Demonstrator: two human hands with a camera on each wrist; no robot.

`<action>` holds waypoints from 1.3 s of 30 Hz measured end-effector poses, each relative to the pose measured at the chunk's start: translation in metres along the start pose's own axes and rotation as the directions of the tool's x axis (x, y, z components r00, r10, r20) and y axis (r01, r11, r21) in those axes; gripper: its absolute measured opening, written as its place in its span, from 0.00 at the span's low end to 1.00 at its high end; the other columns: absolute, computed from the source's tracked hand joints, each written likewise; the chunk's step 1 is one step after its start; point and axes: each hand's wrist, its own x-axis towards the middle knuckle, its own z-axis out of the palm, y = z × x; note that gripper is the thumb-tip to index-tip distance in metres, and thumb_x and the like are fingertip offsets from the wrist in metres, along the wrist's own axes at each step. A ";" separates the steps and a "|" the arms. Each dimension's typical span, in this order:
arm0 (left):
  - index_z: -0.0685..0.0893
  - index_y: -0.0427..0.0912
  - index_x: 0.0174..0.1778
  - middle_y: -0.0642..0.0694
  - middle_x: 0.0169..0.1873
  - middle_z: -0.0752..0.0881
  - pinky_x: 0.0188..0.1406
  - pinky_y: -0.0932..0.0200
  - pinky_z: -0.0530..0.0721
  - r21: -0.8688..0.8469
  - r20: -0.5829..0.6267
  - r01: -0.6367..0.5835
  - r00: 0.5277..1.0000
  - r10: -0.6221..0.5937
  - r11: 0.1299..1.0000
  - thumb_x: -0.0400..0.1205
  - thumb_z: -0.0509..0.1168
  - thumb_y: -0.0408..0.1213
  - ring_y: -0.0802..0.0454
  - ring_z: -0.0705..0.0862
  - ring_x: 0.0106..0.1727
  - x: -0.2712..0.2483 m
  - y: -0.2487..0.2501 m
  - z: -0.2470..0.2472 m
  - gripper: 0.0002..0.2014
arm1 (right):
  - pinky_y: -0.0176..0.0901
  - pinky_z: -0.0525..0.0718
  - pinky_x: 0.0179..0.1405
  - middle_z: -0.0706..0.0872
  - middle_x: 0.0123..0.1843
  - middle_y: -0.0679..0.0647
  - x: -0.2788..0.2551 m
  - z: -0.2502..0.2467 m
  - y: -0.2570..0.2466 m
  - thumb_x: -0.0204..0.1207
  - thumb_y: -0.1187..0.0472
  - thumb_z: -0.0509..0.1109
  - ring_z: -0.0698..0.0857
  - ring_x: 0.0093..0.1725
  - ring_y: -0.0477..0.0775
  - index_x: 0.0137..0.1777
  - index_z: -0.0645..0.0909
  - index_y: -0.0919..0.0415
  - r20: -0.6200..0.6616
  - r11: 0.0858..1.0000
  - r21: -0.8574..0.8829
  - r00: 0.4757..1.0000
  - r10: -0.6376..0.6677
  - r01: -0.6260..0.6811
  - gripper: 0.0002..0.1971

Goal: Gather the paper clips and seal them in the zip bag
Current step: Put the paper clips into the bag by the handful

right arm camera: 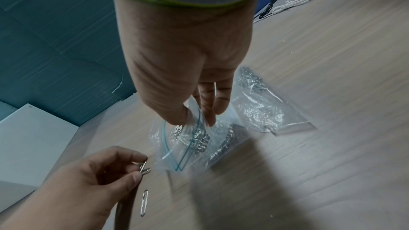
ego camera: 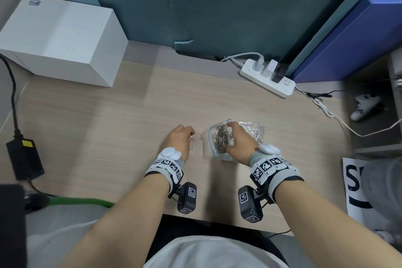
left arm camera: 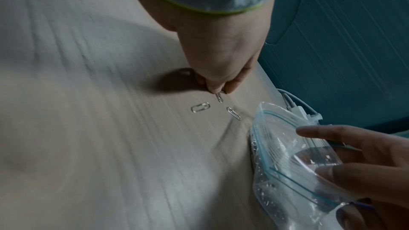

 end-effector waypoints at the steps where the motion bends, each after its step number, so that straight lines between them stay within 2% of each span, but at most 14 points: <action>1: 0.83 0.56 0.54 0.51 0.49 0.83 0.43 0.47 0.88 -0.004 0.002 -0.009 1.000 0.009 1.000 0.78 0.67 0.27 0.45 0.85 0.47 0.003 0.004 0.002 0.17 | 0.53 0.84 0.58 0.79 0.70 0.57 0.000 0.000 0.001 0.73 0.67 0.70 0.84 0.58 0.59 0.82 0.61 0.49 -0.002 1.000 0.001 1.000 0.008 -0.008 0.39; 5: 0.82 0.56 0.52 0.50 0.49 0.83 0.43 0.47 0.87 -0.045 -0.018 -0.004 1.000 0.003 0.999 0.80 0.66 0.30 0.44 0.85 0.48 0.012 0.015 0.009 0.13 | 0.52 0.84 0.57 0.78 0.71 0.57 -0.003 -0.001 0.007 0.73 0.67 0.70 0.84 0.58 0.59 0.83 0.60 0.48 -0.005 1.000 0.001 1.000 0.023 -0.023 0.39; 8: 0.82 0.55 0.51 0.51 0.48 0.82 0.44 0.49 0.86 -0.066 0.011 -0.030 0.999 0.031 0.997 0.82 0.69 0.42 0.46 0.84 0.48 0.015 0.020 0.013 0.04 | 0.52 0.84 0.59 0.78 0.72 0.57 -0.005 -0.003 0.012 0.73 0.67 0.70 0.84 0.60 0.59 0.83 0.60 0.48 -0.005 1.000 -0.001 1.000 0.029 -0.029 0.39; 10: 0.82 0.53 0.51 0.50 0.48 0.81 0.46 0.51 0.83 -0.044 0.043 -0.069 0.997 0.071 0.997 0.80 0.73 0.47 0.47 0.81 0.49 0.014 0.023 0.013 0.08 | 0.53 0.84 0.60 0.78 0.72 0.57 -0.006 -0.004 0.013 0.73 0.67 0.69 0.84 0.60 0.59 0.83 0.60 0.48 0.003 0.999 0.000 0.999 0.034 -0.034 0.39; 13: 0.82 0.51 0.50 0.49 0.47 0.81 0.49 0.48 0.82 -0.005 0.060 -0.092 0.994 0.092 0.996 0.80 0.73 0.41 0.44 0.80 0.51 0.015 0.024 0.011 0.07 | 0.53 0.84 0.59 0.78 0.70 0.57 -0.005 -0.004 0.015 0.72 0.67 0.69 0.85 0.58 0.60 0.82 0.61 0.48 0.000 0.999 -0.005 0.999 0.047 -0.047 0.39; 17: 0.84 0.48 0.51 0.46 0.47 0.82 0.44 0.46 0.83 0.106 0.088 -0.125 0.989 0.115 0.987 0.83 0.69 0.33 0.41 0.82 0.49 0.014 0.017 0.002 0.05 | 0.54 0.85 0.57 0.79 0.68 0.55 -0.003 -0.004 0.011 0.71 0.67 0.68 0.85 0.54 0.60 0.81 0.61 0.46 0.005 0.999 -0.020 0.999 0.043 -0.043 0.39; 21: 0.84 0.45 0.55 0.43 0.49 0.84 0.36 0.51 0.77 0.253 0.128 -0.137 0.986 0.108 0.958 0.81 0.64 0.27 0.38 0.83 0.47 0.013 0.018 -0.009 0.11 | 0.54 0.85 0.57 0.79 0.70 0.55 -0.001 -0.003 0.004 0.70 0.65 0.69 0.86 0.55 0.61 0.81 0.61 0.46 0.000 0.999 -0.028 1.000 0.030 -0.030 0.39; 23: 0.84 0.46 0.54 0.43 0.50 0.84 0.37 0.50 0.82 0.247 0.151 -0.092 0.987 0.056 0.965 0.79 0.62 0.27 0.38 0.83 0.45 0.013 0.022 -0.014 0.12 | 0.55 0.85 0.57 0.78 0.71 0.56 0.000 -0.003 0.002 0.71 0.64 0.69 0.86 0.56 0.62 0.81 0.60 0.46 0.007 0.999 -0.039 1.000 0.024 -0.023 0.39; 25: 0.84 0.50 0.50 0.46 0.48 0.85 0.40 0.50 0.86 0.179 0.137 -0.012 0.991 -0.013 0.984 0.77 0.62 0.30 0.40 0.84 0.43 0.013 0.027 -0.016 0.12 | 0.54 0.85 0.55 0.78 0.72 0.56 -0.001 -0.003 0.000 0.71 0.65 0.69 0.86 0.56 0.62 0.82 0.60 0.46 0.016 0.999 -0.045 1.000 0.020 -0.019 0.39; 27: 0.84 0.54 0.45 0.52 0.43 0.86 0.39 0.54 0.87 0.031 0.090 0.043 0.995 -0.045 0.999 0.74 0.64 0.34 0.47 0.85 0.40 0.014 0.037 -0.017 0.09 | 0.54 0.86 0.53 0.77 0.72 0.56 -0.001 -0.003 0.000 0.71 0.65 0.68 0.86 0.55 0.61 0.82 0.59 0.46 0.014 0.999 -0.048 1.000 0.019 -0.018 0.39; 30: 0.91 0.52 0.43 0.54 0.37 0.90 0.40 0.66 0.83 -0.321 0.143 0.028 0.989 0.019 0.947 0.76 0.73 0.32 0.63 0.84 0.33 0.015 0.061 -0.016 0.09 | 0.52 0.85 0.53 0.78 0.71 0.57 0.001 -0.004 0.001 0.71 0.66 0.69 0.86 0.56 0.61 0.82 0.60 0.49 0.013 0.998 -0.055 1.000 0.019 -0.018 0.39; 32: 0.93 0.49 0.47 0.54 0.37 0.91 0.43 0.73 0.80 -0.403 0.172 0.034 0.984 0.039 0.915 0.79 0.76 0.33 0.67 0.83 0.34 0.017 0.066 -0.018 0.07 | 0.52 0.84 0.53 0.78 0.71 0.58 0.002 -0.004 0.000 0.71 0.66 0.69 0.85 0.56 0.61 0.82 0.60 0.49 0.016 0.998 -0.059 1.000 0.024 -0.024 0.39; 35: 0.92 0.49 0.52 0.53 0.44 0.90 0.46 0.67 0.80 -0.250 0.078 0.025 0.997 -0.006 0.968 0.81 0.72 0.33 0.59 0.85 0.42 0.020 0.042 -0.022 0.08 | 0.55 0.86 0.51 0.77 0.71 0.56 0.002 -0.003 0.001 0.71 0.65 0.68 0.86 0.53 0.62 0.82 0.59 0.46 0.021 0.999 -0.041 0.999 0.029 -0.028 0.39; 39: 0.92 0.50 0.53 0.51 0.49 0.86 0.51 0.57 0.84 -0.065 0.120 0.011 0.993 -0.003 0.998 0.78 0.76 0.34 0.51 0.85 0.49 0.015 0.009 -0.021 0.10 | 0.57 0.86 0.55 0.78 0.70 0.56 0.003 -0.002 0.002 0.71 0.65 0.68 0.86 0.54 0.62 0.81 0.60 0.46 0.022 0.999 -0.033 0.999 0.027 -0.026 0.38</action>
